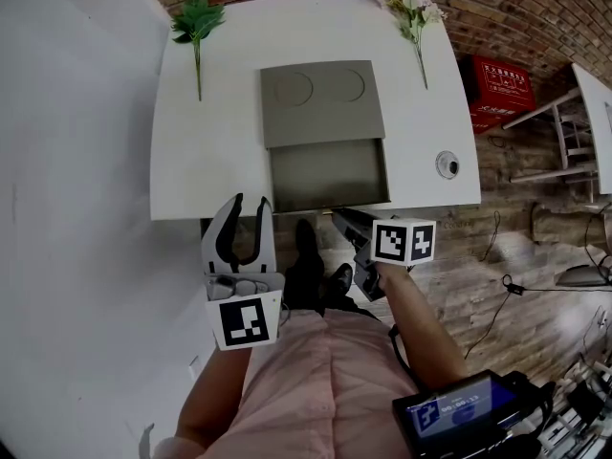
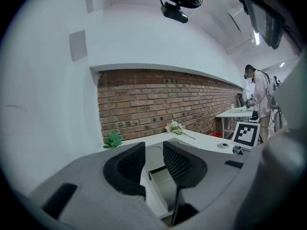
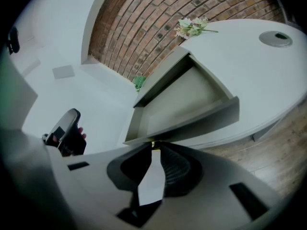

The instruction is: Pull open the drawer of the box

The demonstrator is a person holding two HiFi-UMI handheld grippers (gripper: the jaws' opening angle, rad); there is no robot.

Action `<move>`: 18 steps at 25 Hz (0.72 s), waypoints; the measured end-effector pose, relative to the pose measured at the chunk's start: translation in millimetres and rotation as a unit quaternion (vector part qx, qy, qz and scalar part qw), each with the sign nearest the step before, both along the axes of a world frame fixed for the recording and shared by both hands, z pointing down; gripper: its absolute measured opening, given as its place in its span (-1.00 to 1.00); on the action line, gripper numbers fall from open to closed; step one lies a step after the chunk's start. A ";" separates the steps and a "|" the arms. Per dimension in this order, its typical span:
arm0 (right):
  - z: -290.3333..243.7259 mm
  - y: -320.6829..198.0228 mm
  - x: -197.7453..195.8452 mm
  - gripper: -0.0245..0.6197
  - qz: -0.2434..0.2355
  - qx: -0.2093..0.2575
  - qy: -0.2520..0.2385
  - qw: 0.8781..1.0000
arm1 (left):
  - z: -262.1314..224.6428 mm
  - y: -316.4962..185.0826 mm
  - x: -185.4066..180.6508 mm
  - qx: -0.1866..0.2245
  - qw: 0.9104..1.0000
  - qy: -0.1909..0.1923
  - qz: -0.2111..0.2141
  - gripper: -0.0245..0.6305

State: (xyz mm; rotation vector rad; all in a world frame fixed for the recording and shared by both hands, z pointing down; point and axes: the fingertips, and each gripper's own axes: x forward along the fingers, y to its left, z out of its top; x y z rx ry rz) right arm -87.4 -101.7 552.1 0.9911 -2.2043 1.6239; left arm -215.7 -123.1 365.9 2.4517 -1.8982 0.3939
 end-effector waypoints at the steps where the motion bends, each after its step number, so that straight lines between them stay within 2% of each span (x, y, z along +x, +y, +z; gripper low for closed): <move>1: -0.1 1.4 -0.1 -0.73 0.000 0.000 0.000 1.000 | -0.4 1.3 0.1 0.000 1.000 0.000 0.000 -0.55; 7: -9.4 27.9 -6.3 -0.73 -0.005 0.002 -0.003 1.000 | -9.6 28.8 -3.5 0.000 1.000 -0.003 -0.003 -0.55; 18: -7.2 39.7 -5.4 -0.73 -0.008 0.000 -0.006 1.000 | -9.8 34.5 2.5 0.002 1.000 0.000 -0.001 -0.55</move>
